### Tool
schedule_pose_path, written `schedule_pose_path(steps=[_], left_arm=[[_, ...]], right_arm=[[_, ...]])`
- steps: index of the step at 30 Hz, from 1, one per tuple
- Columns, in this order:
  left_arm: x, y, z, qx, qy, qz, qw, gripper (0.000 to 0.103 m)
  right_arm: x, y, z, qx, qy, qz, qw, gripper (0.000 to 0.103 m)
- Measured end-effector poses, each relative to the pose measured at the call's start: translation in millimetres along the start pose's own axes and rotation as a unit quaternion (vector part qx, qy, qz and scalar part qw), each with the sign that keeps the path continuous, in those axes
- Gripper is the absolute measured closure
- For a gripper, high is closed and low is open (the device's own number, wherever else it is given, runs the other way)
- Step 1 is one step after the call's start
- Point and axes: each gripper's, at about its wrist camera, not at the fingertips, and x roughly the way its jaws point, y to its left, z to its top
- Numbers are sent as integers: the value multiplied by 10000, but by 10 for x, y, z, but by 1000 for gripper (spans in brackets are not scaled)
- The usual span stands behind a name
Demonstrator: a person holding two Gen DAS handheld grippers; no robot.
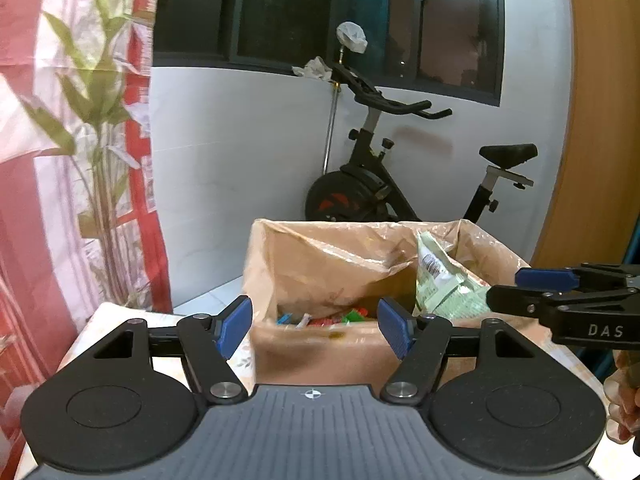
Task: Organize snacks
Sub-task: 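Move both tools back down to the snack pile on the table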
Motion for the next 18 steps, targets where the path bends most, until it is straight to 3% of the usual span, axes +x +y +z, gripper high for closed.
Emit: schedule_pose_path(steps=[18], left_arm=[[-582, 149, -586, -177, -9, 307, 9994, 31]], right_arm=[[-491, 361, -507, -22, -257, 98, 9996, 45]])
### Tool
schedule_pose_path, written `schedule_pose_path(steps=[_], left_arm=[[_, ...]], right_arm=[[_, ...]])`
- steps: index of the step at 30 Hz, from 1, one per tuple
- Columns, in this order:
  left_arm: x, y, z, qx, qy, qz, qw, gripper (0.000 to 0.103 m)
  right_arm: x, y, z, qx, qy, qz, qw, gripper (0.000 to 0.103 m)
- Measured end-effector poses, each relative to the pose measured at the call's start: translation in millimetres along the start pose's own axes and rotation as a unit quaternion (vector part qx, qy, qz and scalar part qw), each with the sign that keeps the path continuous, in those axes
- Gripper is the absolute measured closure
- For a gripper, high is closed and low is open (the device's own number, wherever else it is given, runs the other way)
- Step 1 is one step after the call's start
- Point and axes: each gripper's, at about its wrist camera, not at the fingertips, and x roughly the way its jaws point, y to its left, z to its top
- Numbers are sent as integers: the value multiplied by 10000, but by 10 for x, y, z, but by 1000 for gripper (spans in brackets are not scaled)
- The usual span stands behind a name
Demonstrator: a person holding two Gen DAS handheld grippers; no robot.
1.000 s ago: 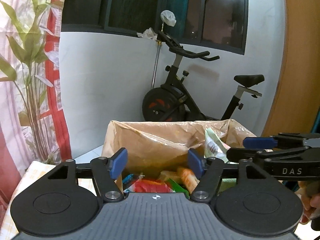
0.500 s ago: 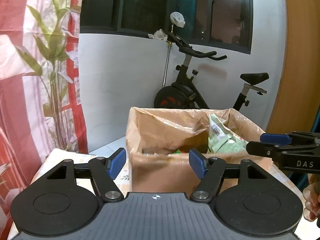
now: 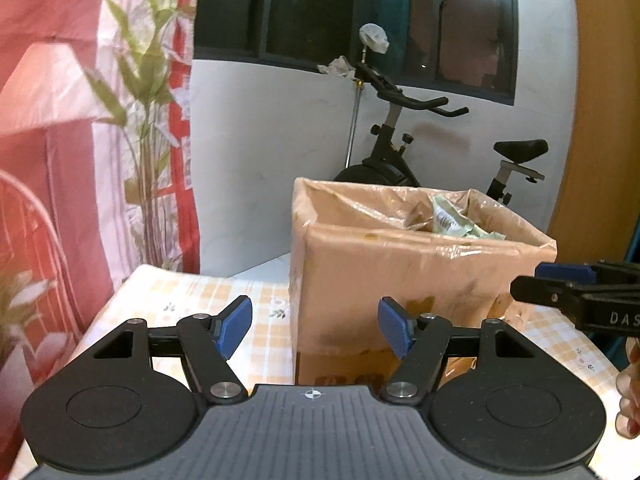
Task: Organize snacks
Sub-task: 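Move both tools back down to the snack pile on the table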
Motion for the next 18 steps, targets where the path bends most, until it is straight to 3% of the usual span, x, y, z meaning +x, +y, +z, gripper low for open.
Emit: schedule_pose_path(steps=[18], left_arm=[[23, 195, -698, -468, 572, 321, 9967, 31]], right_arm=[[88, 19, -590, 19, 582, 63, 9983, 45]])
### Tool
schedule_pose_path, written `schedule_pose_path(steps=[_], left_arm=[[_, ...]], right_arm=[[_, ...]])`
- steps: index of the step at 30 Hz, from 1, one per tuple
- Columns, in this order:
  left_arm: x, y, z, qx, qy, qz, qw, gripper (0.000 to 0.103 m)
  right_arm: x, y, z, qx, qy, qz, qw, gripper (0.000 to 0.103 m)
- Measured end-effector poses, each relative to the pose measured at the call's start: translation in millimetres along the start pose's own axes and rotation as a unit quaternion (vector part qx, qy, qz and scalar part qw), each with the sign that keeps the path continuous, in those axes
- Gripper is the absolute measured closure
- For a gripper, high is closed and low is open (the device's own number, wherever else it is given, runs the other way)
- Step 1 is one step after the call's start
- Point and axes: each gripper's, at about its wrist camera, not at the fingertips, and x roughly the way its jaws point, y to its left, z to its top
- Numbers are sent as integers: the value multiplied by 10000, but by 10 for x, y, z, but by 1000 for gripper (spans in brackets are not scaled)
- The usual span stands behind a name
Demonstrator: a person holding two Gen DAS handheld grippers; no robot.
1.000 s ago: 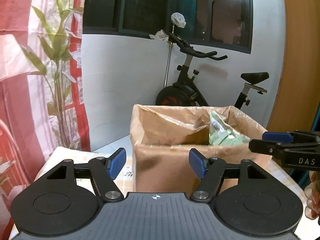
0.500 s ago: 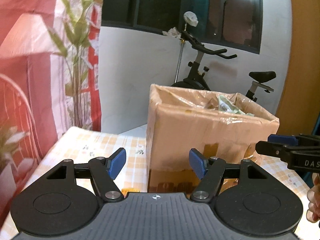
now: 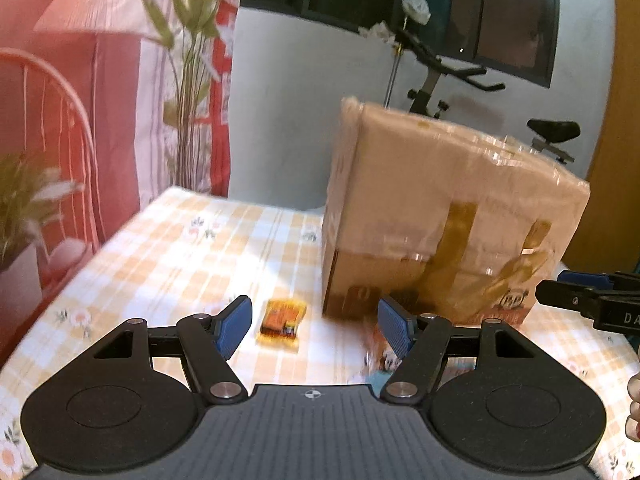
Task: Organize snacks
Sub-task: 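Move both tools back down to the snack pile on the table, then lower the right tool onto the blue-wrapped milk bread pack and close it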
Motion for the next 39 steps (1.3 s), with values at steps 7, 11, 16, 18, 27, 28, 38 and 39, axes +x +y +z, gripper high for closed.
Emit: schedule_pose_path(steps=[7, 11, 16, 18, 27, 28, 38, 39], left_arm=[[99, -73, -198, 33, 291, -152, 9995, 31], [149, -103, -295, 115, 418, -185, 9989, 31], [189, -56, -330, 31, 449, -146, 9989, 31], [196, -32, -330, -11, 439, -113, 9990, 32], [233, 102, -342, -223, 413, 57, 9989, 32], [234, 119, -343, -246, 400, 76, 9989, 32], [289, 261, -357, -437, 411, 223, 9979, 32], [292, 267, -362, -444, 417, 229, 9979, 32]], right_arm=[[129, 6, -238, 2, 393, 24, 9992, 45], [196, 25, -364, -15, 605, 65, 9981, 45], [271, 24, -428, 47, 800, 147, 9967, 45], [308, 34, -433, 51, 860, 211, 9961, 37], [613, 199, -355, -20, 1005, 614, 9930, 7], [670, 225, -339, -68, 1032, 646, 9925, 7], [1105, 232, -322, 321, 1448, 581, 9872, 0], [1120, 241, -319, 346, 1448, 586, 9871, 0]])
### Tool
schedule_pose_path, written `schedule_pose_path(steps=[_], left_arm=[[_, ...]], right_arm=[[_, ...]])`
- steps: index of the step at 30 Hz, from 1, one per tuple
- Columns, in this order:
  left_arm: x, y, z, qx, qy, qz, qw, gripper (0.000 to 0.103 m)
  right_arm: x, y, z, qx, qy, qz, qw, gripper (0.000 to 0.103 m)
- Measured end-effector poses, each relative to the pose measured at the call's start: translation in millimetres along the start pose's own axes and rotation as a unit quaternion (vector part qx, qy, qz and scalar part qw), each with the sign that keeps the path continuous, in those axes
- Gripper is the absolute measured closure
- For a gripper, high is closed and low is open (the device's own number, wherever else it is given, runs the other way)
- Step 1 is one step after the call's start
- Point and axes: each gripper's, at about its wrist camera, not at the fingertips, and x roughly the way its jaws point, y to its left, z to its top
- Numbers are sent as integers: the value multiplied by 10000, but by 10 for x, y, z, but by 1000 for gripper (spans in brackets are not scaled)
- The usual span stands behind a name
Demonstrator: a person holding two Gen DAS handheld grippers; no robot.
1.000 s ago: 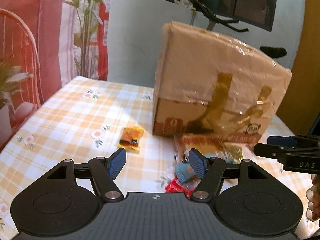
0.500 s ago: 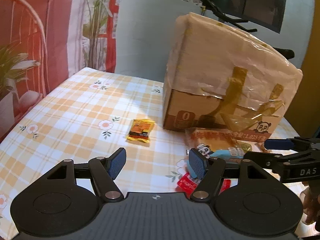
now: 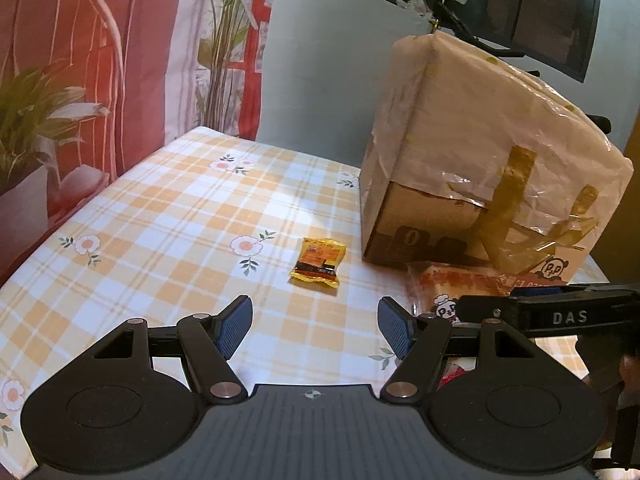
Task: Organize snacks
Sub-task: 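Lower the right tool onto the blue-wrapped milk bread pack and close it, then lower the left tool onto the yellow candy packet and close it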
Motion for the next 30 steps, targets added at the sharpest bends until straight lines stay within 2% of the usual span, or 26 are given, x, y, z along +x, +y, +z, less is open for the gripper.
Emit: schedule_pose_path(steps=[12, 14, 15, 18, 23, 30], left_arm=[[48, 24, -15, 6, 90, 78, 9999, 32], [65, 26, -6, 16, 129, 67, 9999, 32], [77, 36, 5, 19, 151, 53, 9999, 32], [134, 74, 63, 21, 194, 1, 9998, 32], [318, 88, 201, 275, 233, -91, 9993, 32], [794, -39, 346, 681, 471, -179, 9964, 33]], right_arm=[[351, 92, 55, -1, 267, -507, 9984, 0], [323, 91, 32, -45, 206, -494, 9986, 4], [300, 90, 18, -86, 172, -411, 9990, 14], [192, 107, -39, -266, 106, -276, 9992, 20], [-3, 97, -211, -360, 18, -117, 9993, 21], [-243, -16, -364, -305, -222, -418, 9984, 21]])
